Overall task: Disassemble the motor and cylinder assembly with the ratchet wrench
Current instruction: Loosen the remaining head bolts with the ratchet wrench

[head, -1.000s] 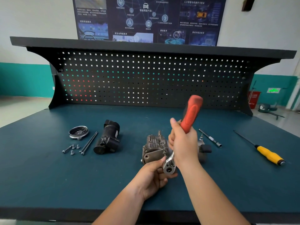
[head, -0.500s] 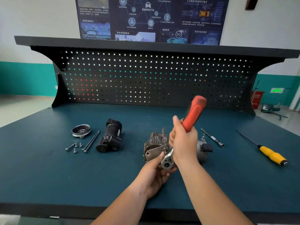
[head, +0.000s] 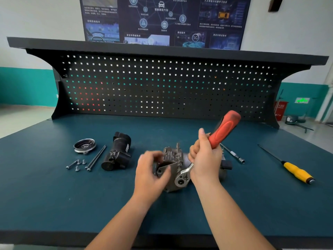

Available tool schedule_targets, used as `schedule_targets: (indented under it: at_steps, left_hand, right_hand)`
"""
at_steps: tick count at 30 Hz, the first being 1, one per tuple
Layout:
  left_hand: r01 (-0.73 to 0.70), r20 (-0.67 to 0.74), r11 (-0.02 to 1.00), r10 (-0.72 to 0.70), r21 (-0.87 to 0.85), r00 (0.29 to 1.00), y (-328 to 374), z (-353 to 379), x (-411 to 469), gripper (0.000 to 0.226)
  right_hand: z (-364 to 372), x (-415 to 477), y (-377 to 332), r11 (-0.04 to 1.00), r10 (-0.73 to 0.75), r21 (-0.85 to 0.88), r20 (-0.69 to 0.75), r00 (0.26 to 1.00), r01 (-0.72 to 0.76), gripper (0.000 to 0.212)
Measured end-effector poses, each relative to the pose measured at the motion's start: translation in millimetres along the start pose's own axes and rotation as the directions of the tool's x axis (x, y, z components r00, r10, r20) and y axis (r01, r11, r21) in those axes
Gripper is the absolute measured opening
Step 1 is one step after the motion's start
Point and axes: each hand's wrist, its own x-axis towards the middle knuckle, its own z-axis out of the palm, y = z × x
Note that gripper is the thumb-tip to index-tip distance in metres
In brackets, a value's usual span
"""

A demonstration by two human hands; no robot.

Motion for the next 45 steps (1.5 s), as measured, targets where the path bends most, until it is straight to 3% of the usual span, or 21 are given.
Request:
schedule_targets:
  at_steps: [1,3,4,6,9,16,20,29,32,35,37,39,41,43,45]
  left_hand:
    - [-0.096,0.135,0.992,0.085,0.078,0.987,-4,-2,9,0.044]
    - [-0.134,0.484,0.962,0.002,0.239,0.875,-10,0,27,0.074]
    - [-0.147,0.595,0.946,-0.058,0.29,0.802,-11,3,34,0.078]
    - [-0.189,0.641,0.926,-0.07,0.326,0.765,-15,11,40,0.068]
    - [-0.18,0.572,0.924,-0.049,0.337,0.819,-17,18,40,0.057]
    - [-0.218,0.503,0.881,-0.026,0.42,0.864,0,12,13,0.055]
    - [-0.261,0.51,0.867,0.009,0.424,0.86,3,7,0,0.05]
    - [-0.211,0.528,0.873,-0.061,0.439,0.847,9,8,15,0.049]
    - [-0.137,0.429,0.93,-0.024,0.341,0.903,12,7,1,0.046]
    - [-0.1,0.106,0.986,0.086,0.134,0.991,20,2,-21,0.026]
    - [0.087,0.027,0.989,-0.085,-0.121,0.996,31,-2,-34,0.013]
    - [0.364,0.16,0.891,-0.332,-0.27,0.93,40,0,-41,0.02]
    - [0.59,0.324,0.767,-0.507,-0.252,0.798,47,5,-43,0.026]
    - [0.771,0.473,0.553,-0.612,-0.317,0.634,51,12,-40,0.027]
    - [0.87,0.612,0.268,-0.625,-0.415,0.484,55,18,-34,0.026]
  right_hand:
    - [1,0,-1,1.0,0.006,0.001,-0.002,1.0,-0.006,0.032]
    - [2,1,-2,1.0,0.015,-0.002,-0.004,1.0,-0.015,0.031]
    - [2,1,-3,1.0,0.016,-0.004,-0.002,1.0,-0.016,0.031]
    - [3,1,-3,1.0,0.017,-0.012,0.005,1.0,-0.017,0.032]
    - [1,1,-7,0.999,0.032,-0.022,0.01,0.999,-0.032,0.033]
    - [-14,-5,-26,0.996,0.076,-0.043,0.05,0.996,-0.074,0.035]
    - [-22,-14,-30,0.992,0.103,-0.073,0.077,0.992,-0.098,0.035]
    - [-11,-9,-29,0.992,0.098,-0.09,0.093,0.991,-0.09,0.033]
    - [-14,-10,-28,0.994,0.083,-0.079,0.098,0.992,-0.076,0.034]
    - [-15,-10,-27,0.994,0.074,-0.082,0.101,0.992,-0.066,0.034]
    - [-16,-9,-27,0.995,0.073,-0.082,0.105,0.992,-0.064,0.034]
    - [-17,-8,-27,0.994,0.08,-0.088,0.11,0.991,-0.071,0.035]
    - [-16,-6,-27,0.992,0.092,-0.102,0.12,0.988,-0.08,0.035]
    - [-16,-5,-27,0.988,0.106,-0.129,0.139,0.985,-0.088,0.034]
    - [-16,-4,-27,0.982,0.108,-0.173,0.166,0.98,-0.079,0.035]
